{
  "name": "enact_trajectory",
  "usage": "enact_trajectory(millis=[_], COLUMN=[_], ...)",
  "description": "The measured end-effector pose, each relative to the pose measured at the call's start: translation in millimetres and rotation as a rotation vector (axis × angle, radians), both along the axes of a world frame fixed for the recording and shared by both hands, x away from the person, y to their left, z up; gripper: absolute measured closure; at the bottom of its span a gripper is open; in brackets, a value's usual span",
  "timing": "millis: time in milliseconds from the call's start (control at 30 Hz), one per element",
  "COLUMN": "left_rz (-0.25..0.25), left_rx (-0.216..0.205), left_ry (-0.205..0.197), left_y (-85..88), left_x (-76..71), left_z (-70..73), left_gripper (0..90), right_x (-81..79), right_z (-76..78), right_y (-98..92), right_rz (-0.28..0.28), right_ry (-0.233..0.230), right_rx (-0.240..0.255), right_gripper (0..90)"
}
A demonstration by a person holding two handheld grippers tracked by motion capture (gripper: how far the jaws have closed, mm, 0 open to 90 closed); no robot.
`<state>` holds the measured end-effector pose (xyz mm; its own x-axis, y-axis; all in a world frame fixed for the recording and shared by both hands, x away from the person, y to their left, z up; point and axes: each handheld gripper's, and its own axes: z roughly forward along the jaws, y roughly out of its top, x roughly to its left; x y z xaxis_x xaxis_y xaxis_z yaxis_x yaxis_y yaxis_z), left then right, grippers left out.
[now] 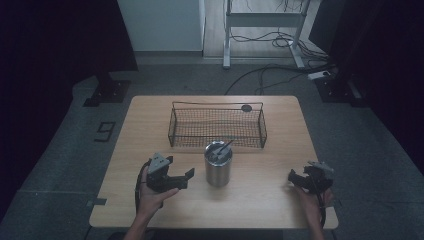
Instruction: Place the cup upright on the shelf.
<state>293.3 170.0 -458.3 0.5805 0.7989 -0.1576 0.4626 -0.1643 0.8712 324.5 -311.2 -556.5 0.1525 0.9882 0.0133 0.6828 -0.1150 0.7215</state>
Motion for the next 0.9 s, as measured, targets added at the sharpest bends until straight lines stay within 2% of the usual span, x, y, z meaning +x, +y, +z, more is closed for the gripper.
enact_trajectory(millis=[200, 333, 600, 800, 900], left_rz=[-0.039, -0.066, -0.092, -0.105, -0.109], left_rx=[-0.013, -0.007, -0.009, 0.013, 0.004], left_ry=[-0.009, -0.002, -0.015, -0.007, -0.013], left_y=[-12.1, -21.7, -33.7, -46.7, -51.2], left_x=[0.2, 1.8, 0.6, 4.8, 6.4], left_z=[3.2, 2.4, 4.4, 3.3, 1.7], left_gripper=[2.6, 1.8, 1.3, 1.3, 1.5], right_x=[-0.1, -0.2, -0.2, -0.2, -0.2], right_z=[0.0, 0.0, 0.0, 0.0, 0.0], right_y=[-0.3, -0.3, -0.4, -0.4, -0.3], right_rz=[0.002, 0.002, 0.002, 0.002, 0.002], right_ry=[-0.001, -0.001, -0.001, -0.001, -0.001], right_rx=[-0.001, -0.001, -0.001, -0.001, -0.001], right_gripper=[4.0, 4.1, 4.1, 4.1, 4.1])
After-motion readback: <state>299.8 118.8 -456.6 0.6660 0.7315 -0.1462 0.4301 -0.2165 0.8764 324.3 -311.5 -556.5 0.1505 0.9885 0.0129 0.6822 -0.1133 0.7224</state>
